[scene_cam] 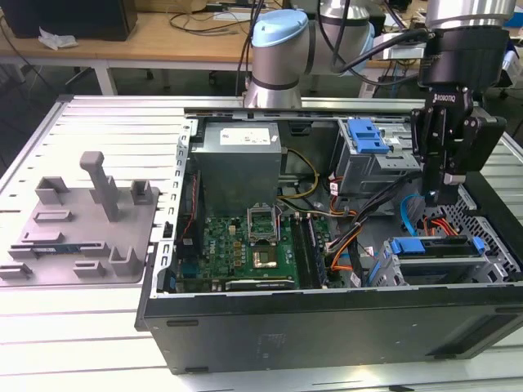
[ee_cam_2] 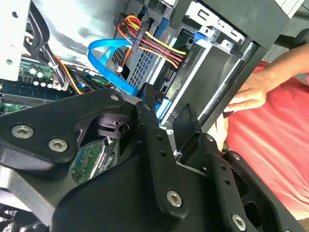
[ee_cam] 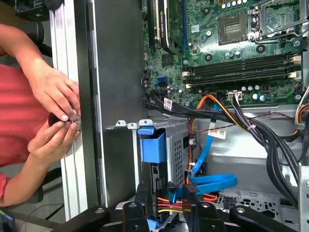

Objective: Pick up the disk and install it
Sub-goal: 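Insert the second disk wire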

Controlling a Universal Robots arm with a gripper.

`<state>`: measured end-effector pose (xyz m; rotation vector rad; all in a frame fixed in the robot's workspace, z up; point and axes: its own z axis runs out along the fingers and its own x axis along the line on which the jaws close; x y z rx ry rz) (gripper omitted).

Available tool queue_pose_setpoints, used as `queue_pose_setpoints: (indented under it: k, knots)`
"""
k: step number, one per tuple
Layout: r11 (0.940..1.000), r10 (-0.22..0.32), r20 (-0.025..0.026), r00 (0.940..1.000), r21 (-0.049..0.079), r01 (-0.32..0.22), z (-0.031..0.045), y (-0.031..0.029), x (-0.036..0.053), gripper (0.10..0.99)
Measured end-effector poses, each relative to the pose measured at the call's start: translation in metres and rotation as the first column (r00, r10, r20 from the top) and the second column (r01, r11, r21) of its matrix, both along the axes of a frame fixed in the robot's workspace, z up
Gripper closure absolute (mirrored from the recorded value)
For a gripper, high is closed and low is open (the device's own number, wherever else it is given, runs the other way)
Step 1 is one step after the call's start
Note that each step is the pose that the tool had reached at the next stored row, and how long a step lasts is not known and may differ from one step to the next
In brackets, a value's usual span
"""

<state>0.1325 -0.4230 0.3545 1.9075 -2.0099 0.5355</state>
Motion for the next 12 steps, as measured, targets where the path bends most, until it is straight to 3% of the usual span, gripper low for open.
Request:
queue_pose_setpoints:
  k: [1, 2, 5, 8, 12]
  knots:
    - [1.0000, 0.000, 0.0059, 1.0000, 0.000, 0.000, -0.0009, 0.0008, -0.0001, 0.663]
    - [1.0000, 0.000, 0.0078, 1.0000, 0.000, 0.000, -0.0010, 0.0013, 0.0000, 0.663]
    - [1.0000, 0.000, 0.0107, 0.9999, 0.000, 0.000, -0.0010, 0.0026, 0.0000, 0.663]
    - [1.0000, 0.000, 0.0131, 0.9999, 0.000, 0.000, -0.0011, 0.0040, -0.0002, 0.875]
    - [1.0000, 0.000, 0.0139, 0.9999, 0.000, 0.000, -0.0014, 0.0045, -0.0003, 0.875]
